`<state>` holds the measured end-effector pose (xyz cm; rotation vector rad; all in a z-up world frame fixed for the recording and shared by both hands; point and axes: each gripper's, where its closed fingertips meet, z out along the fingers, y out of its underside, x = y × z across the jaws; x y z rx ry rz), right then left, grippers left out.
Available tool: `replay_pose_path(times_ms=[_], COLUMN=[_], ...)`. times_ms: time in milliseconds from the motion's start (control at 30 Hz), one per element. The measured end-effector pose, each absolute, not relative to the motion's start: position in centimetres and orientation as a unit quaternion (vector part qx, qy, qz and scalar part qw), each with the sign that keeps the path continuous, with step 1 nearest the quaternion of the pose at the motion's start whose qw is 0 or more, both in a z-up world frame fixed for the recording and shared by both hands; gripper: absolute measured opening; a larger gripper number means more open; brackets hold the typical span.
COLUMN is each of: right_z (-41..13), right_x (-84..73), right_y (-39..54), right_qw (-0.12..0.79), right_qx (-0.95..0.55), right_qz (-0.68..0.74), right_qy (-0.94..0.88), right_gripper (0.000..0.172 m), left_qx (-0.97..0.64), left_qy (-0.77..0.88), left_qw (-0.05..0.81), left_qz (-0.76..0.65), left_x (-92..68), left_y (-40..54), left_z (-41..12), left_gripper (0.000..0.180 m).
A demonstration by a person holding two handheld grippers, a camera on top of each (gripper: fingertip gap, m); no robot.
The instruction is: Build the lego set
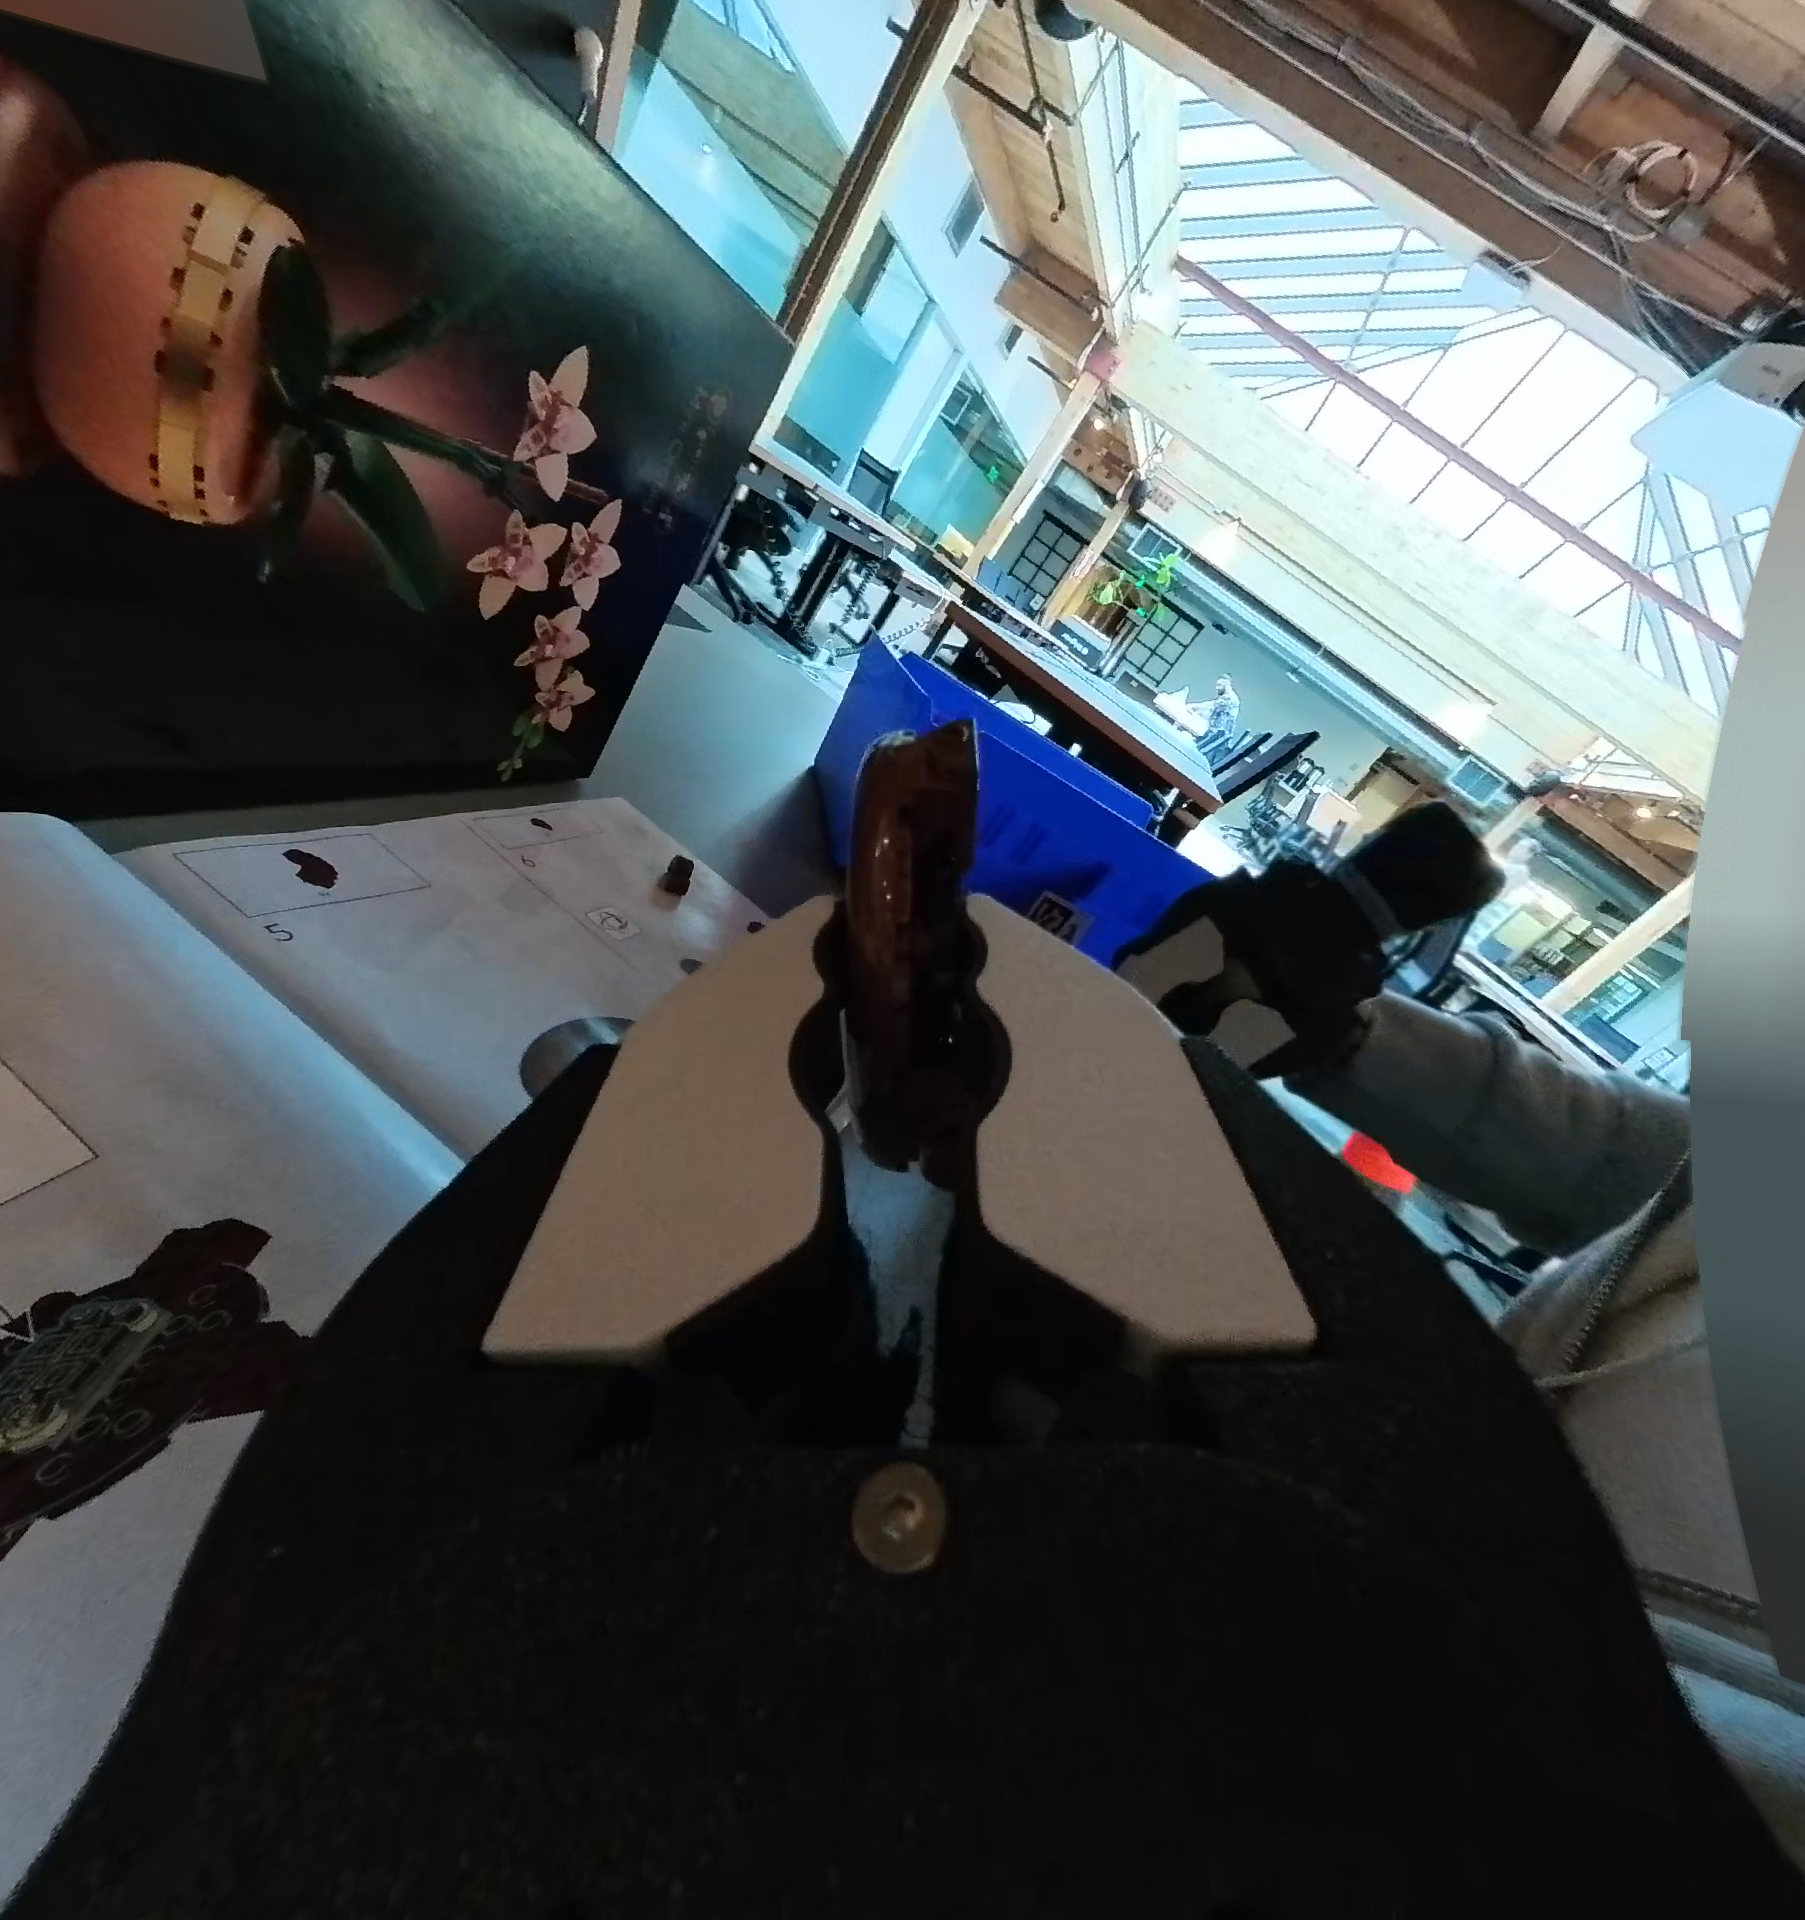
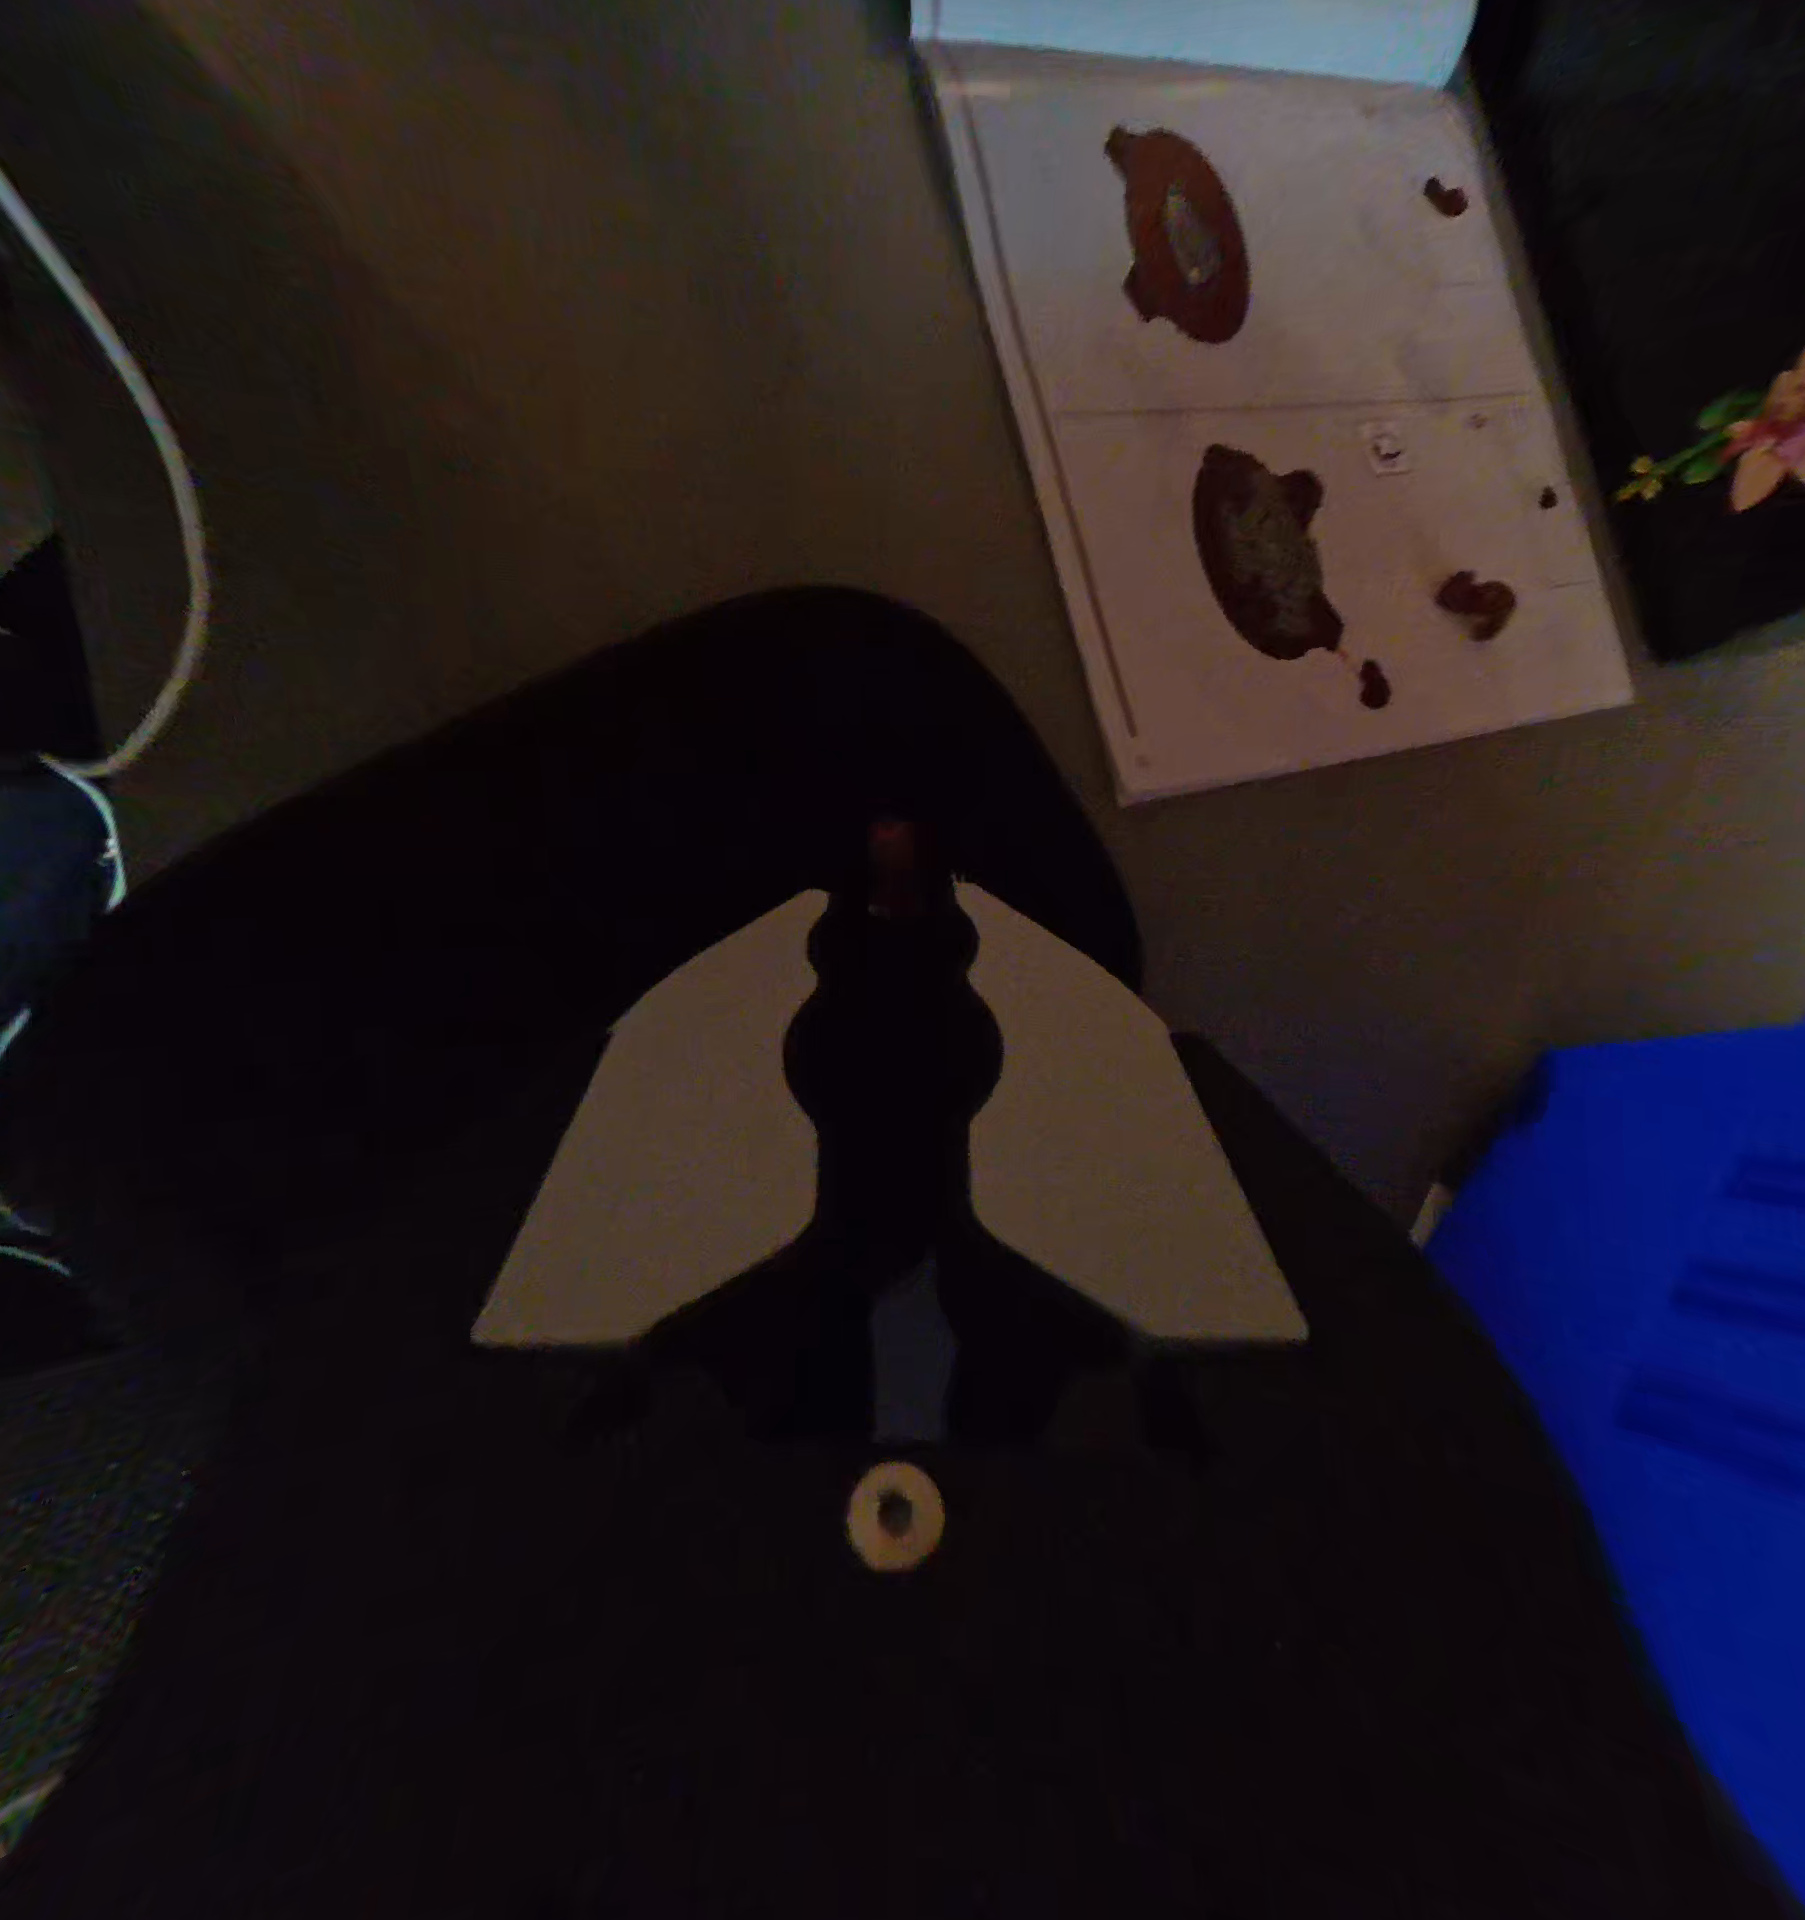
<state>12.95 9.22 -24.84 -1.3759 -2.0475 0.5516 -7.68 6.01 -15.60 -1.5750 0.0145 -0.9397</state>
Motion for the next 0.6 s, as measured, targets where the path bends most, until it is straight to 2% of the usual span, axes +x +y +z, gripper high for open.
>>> replay_pose_path(times_ms=[467,533,600], right_z=[-25.5,-24.5,-21.2], right_x=[12.5,12.0,10.4], right_y=[9.2,9.4,9.7], right_qw=[0.255,0.272,0.308], right_qx=[-0.541,-0.581,-0.623], right_qz=[0.28,0.324,0.441], right_qy=[-0.751,-0.695,-0.568], right_gripper=[0.006,0.006,0.006], left_qx=[-0.687,-0.69,-0.704], left_qy=[0.015,0.017,0.028], left_qw=[0.604,0.607,0.616], left_qz=[-0.403,-0.393,-0.351], left_x=[-7.4,-7.3,-7.4], left_y=[6.1,6.1,6.3], left_z=[-15.7,-15.7,-15.9], left_gripper=[0.017,0.017,0.017])
